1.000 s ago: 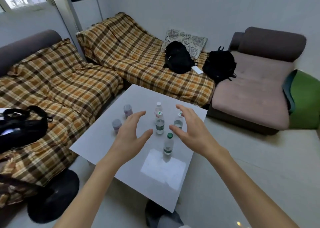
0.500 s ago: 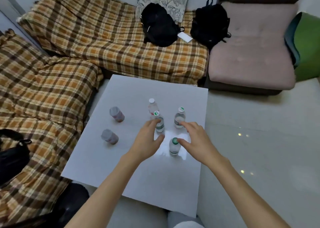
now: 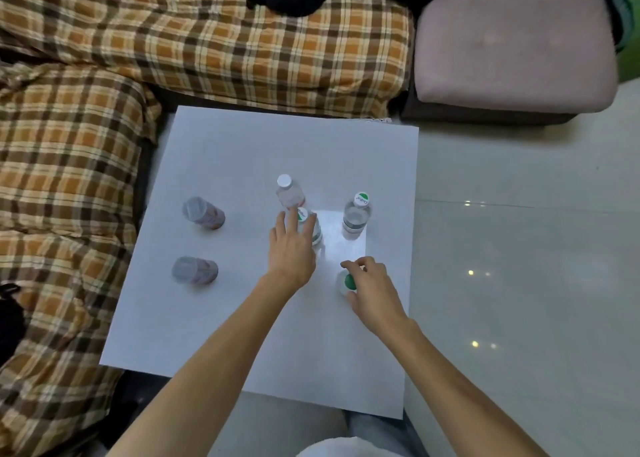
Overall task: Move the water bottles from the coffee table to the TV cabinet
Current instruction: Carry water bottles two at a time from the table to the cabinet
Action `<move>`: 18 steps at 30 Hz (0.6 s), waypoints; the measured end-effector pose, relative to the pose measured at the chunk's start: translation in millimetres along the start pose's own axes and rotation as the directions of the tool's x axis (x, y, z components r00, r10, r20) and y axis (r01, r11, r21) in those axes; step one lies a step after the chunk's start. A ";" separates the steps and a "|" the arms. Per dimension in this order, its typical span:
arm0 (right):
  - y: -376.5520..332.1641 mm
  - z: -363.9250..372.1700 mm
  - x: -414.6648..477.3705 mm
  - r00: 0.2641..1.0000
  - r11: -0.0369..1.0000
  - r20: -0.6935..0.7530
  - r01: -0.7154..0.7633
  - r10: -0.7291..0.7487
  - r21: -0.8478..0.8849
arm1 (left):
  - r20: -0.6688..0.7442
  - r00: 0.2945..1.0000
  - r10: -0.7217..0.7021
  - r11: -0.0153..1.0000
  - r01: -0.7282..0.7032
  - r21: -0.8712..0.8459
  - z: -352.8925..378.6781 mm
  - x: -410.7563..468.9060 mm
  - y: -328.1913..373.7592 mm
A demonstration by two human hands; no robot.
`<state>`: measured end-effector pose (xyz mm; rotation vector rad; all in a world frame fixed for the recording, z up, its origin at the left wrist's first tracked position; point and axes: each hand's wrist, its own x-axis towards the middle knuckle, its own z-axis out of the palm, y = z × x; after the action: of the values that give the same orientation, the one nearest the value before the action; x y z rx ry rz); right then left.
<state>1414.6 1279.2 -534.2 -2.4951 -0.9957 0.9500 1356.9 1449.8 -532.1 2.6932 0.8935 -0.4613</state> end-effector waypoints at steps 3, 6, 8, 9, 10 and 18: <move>2.6 10.9 9.6 0.999 0.999 0.037 -0.027 0.028 -0.031 | 0.027 1.000 0.012 1.000 -0.012 0.019 4.7 19.5 -7.0; 4.6 16.8 13.6 0.998 0.997 0.050 -0.044 0.047 -0.068 | 0.067 0.998 -0.004 0.999 0.007 -0.047 8.9 35.6 -13.8; 6.0 17.9 13.1 0.997 0.996 0.045 -0.057 0.061 -0.067 | 0.080 0.995 -0.051 0.989 0.061 -0.134 9.8 39.9 -15.5; 7.1 17.1 11.6 0.997 0.997 0.044 -0.063 0.065 -0.055 | 0.070 0.995 -0.076 0.983 0.086 -0.162 9.6 39.7 -15.9; 7.4 14.6 9.3 0.997 0.997 0.041 -0.066 0.067 -0.038 | 0.058 0.993 -0.100 0.977 0.109 -0.182 9.0 37.6 -16.0; 2.2 -38.9 -23.4 0.997 0.980 -0.026 -0.067 0.073 0.188 | 0.027 0.989 -0.145 0.960 0.147 -0.236 -12.7 -9.3 -22.7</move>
<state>1429.1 1260.4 -495.4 -2.3947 -0.7744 0.9718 1338.6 1466.8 -520.3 2.4177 1.0764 -0.3698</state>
